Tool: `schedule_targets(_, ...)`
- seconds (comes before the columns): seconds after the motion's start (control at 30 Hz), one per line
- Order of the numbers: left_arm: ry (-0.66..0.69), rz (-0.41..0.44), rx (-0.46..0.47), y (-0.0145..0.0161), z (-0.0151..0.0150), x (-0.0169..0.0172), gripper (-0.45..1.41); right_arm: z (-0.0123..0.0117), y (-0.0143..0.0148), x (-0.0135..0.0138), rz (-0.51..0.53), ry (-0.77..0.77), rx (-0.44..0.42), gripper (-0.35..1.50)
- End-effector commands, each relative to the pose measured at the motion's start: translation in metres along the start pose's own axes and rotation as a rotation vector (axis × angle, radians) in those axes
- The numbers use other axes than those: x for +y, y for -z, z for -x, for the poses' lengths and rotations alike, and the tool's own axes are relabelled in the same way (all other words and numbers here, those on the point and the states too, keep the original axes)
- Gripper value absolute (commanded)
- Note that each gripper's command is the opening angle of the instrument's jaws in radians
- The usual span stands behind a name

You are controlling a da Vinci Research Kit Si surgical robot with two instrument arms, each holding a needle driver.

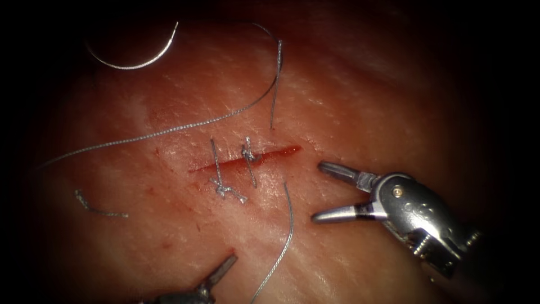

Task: Wound Closure

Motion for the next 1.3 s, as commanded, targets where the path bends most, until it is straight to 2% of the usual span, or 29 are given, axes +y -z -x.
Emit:
schedule_targets(0.03,-0.004,0.001,0.002,-0.001,0.0005,-0.0001,0.86,0.0002,-0.0008,0.0004,0.001,0.004,0.003,1.21)
schedule_targets(0.23,-0.015,-0.002,0.0,-0.0021,0.0022,-0.0008,0.69,0.0001,-0.0012,0.0002,0.003,0.005,0.003,1.21)
schedule_targets(0.33,-0.018,-0.008,-0.003,-0.0026,0.0028,-0.0013,0.46,0.0,-0.0014,0.0001,0.003,0.004,0.003,1.21)
schedule_targets(0.4,-0.025,-0.014,-0.006,-0.0029,0.0031,-0.0017,0.17,0.0,-0.0014,0.0,0.003,0.004,0.004,1.21)
schedule_targets(0.43,-0.049,-0.014,-0.009,-0.003,0.0032,-0.002,-0.28,-0.0001,-0.0014,0.0,0.002,0.004,0.004,1.21)
schedule_targets(0.47,-0.073,-0.014,-0.008,-0.0031,0.0032,-0.0021,-0.45,-0.0001,-0.0013,-0.0001,0.002,0.004,0.004,1.21)
schedule_targets(0.87,-0.126,-0.006,-0.012,-0.0022,0.0013,-0.0037,-0.45,-0.0004,-0.0013,-0.0002,-0.006,0.002,-0.003,1.21)
schedule_targets(1.0,-0.139,-0.004,0.0,-0.0019,0.0002,-0.0044,-0.45,-0.0008,-0.0013,-0.0005,-0.042,0.097,-0.077,1.21)
schedule_targets(1.13,-0.156,-0.012,0.01,-0.0017,-0.0009,-0.0054,-0.45,-0.0012,-0.0013,-0.0005,-0.074,0.186,-0.117,1.21)
schedule_targets(1.3,-0.174,-0.016,0.014,-0.0021,-0.0032,-0.0071,-0.45,-0.0026,-0.0018,-0.0013,-0.106,0.384,-0.207,1.23)
